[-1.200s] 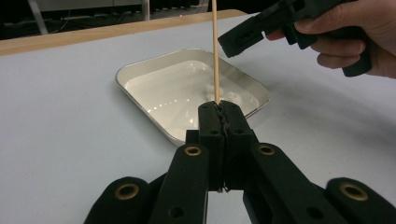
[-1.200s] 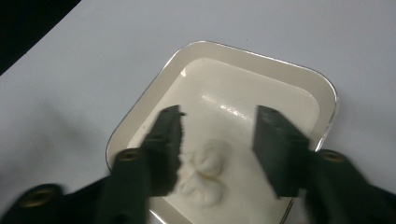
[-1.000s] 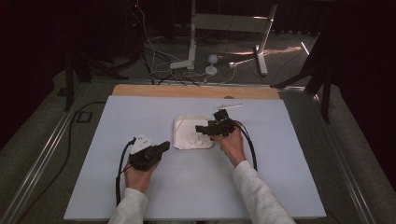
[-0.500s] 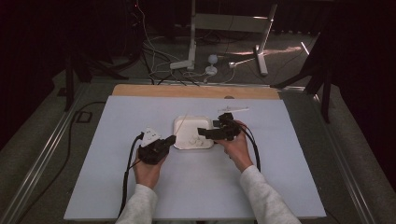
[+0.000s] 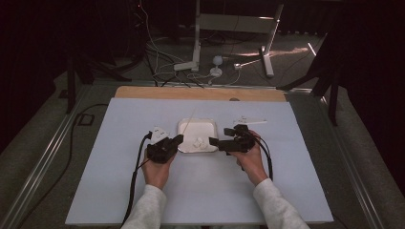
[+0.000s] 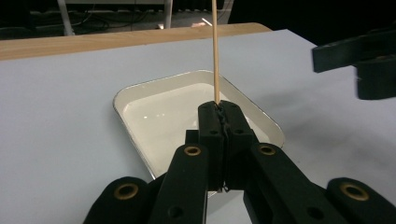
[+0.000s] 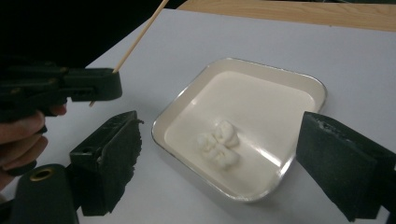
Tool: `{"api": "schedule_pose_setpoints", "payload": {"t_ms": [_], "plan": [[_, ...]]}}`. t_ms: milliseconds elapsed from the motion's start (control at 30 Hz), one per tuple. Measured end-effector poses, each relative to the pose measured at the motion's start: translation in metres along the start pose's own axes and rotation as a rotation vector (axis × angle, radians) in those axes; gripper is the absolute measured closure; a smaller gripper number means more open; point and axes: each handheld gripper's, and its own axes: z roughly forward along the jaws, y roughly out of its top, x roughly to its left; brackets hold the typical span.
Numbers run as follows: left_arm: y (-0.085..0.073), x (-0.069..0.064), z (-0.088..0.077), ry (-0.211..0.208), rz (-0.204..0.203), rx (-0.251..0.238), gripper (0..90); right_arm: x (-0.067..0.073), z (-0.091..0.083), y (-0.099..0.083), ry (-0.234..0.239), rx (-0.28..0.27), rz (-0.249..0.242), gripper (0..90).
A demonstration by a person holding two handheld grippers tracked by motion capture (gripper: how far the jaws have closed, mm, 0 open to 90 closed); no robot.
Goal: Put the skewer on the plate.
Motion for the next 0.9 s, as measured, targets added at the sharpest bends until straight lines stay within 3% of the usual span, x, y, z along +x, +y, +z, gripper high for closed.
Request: {"api": "schedule_pose_setpoints", "payload": {"t_ms": [533,900], "plan": [[0.000,-0.004,0.025,0.032,-0.019,0.049,89.4,-0.014,-0.055,-0.017,-0.029,-0.069,-0.054,10.7],[-0.008,-0.003,0.044,0.083,-0.038,0.125,89.3,-0.025,-0.085,-0.039,-0.081,-0.096,-0.058,11.1]]}}
